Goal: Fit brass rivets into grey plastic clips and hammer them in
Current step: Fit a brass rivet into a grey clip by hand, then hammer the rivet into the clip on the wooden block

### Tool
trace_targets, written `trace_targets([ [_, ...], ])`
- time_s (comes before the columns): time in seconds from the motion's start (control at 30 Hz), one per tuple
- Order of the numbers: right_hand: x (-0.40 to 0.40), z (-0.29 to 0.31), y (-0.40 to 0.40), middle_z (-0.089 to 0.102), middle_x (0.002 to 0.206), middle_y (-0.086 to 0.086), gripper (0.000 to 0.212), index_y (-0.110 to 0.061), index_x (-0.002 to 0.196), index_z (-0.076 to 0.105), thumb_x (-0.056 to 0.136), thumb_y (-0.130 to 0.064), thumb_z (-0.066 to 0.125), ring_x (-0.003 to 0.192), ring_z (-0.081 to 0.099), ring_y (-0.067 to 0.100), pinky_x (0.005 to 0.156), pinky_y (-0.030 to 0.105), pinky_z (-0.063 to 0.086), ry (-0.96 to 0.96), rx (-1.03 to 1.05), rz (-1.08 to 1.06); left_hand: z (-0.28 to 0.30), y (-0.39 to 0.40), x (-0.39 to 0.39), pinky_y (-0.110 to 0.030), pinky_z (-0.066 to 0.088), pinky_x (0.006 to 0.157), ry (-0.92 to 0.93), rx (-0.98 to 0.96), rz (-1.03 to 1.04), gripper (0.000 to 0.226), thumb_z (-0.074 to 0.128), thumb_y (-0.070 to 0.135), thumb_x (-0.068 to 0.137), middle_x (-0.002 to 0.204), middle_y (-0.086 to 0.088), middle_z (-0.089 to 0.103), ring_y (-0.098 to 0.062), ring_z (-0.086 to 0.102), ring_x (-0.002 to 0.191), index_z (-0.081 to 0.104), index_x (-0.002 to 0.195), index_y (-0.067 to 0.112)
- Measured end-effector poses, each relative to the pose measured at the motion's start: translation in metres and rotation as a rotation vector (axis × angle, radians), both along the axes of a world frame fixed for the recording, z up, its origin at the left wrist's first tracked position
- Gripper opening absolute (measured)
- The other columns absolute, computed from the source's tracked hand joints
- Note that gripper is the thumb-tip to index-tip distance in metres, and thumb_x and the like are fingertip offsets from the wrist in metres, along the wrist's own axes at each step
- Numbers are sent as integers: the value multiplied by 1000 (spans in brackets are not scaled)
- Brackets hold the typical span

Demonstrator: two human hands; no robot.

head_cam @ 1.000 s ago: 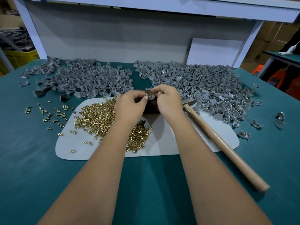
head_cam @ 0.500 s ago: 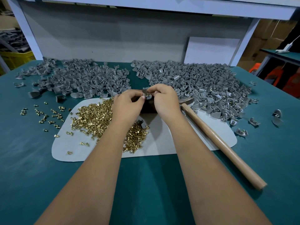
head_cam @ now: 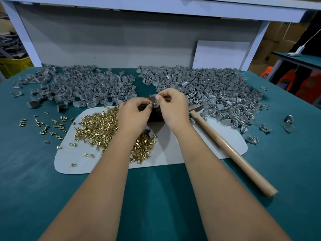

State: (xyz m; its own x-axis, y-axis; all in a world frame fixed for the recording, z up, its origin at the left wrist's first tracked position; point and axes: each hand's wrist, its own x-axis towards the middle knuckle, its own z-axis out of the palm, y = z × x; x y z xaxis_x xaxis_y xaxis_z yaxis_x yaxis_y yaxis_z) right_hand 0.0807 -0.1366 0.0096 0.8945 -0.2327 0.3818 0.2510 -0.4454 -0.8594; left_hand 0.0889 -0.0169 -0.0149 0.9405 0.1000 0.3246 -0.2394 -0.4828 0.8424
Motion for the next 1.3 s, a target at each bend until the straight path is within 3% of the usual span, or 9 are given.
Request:
trace_targets([
  [0.2,-22,7,-7,55,73,-11,17,-17,84,56,97,-26,52,68,51,4,62,25,41,0,-81,-32,-2,0,-2,-49,48,95,-7,14,20,12,66,27,89,105,7,68,-29,56,111,73,99,28],
  [0.33,-42,9,-35,54,71,-3,32,-17,79,50,100,-38,38,68,51,18,60,34,38,59,-296,-287,-1,-1,-4,-48,52,90,16,-4,21,10,66,29,88,94,14,62,-30,57,108,72,96,32],
  [0.47,-63,0,-64,61,102,9,28,-9,101,60,95,-32,45,94,52,30,76,37,38,220,-702,-572,-2,-1,-5,-47,49,95,-9,5,24,10,66,28,89,95,12,63,-29,56,110,72,96,31],
  [0.6,-71,-4,-71,55,116,15,32,-6,114,60,91,-27,49,110,49,35,72,36,36,524,-820,-512,-3,-2,-8,-47,45,100,-34,25,14,12,66,26,90,98,14,63,-28,55,113,74,99,27],
  [0.77,-70,-3,-67,57,114,15,28,-6,115,59,88,-12,52,108,53,33,68,33,38,537,-830,-491,-2,-1,-12,-46,45,100,-50,41,18,12,66,27,90,99,12,64,-27,55,113,74,98,27],
  [0.87,-69,-2,-64,60,113,14,29,-3,117,50,89,-9,52,104,58,32,65,32,37,496,-792,-528,-1,-1,-13,-46,46,99,-45,63,35,11,66,28,90,95,14,61,-26,55,112,73,98,28],
  [1.0,-72,8,-63,64,90,9,27,-12,105,37,88,-12,58,66,50,28,45,26,24,307,-788,-612,0,-3,-14,-46,46,97,-45,69,56,8,65,31,89,91,17,58,-25,54,111,71,93,34],
  [1.17,-80,13,-48,64,94,3,47,-26,129,49,87,-12,63,74,56,26,56,29,27,-116,-876,-555,2,-7,-14,-41,37,96,-49,172,147,10,61,39,88,87,23,54,-23,43,113,61,81,46],
  [1.3,-84,12,-28,62,84,6,63,-28,135,52,78,-8,71,72,57,26,57,29,30,-181,-954,-524,3,-12,-14,-31,16,89,-9,139,191,10,66,40,86,93,23,59,-19,35,121,64,77,45],
])
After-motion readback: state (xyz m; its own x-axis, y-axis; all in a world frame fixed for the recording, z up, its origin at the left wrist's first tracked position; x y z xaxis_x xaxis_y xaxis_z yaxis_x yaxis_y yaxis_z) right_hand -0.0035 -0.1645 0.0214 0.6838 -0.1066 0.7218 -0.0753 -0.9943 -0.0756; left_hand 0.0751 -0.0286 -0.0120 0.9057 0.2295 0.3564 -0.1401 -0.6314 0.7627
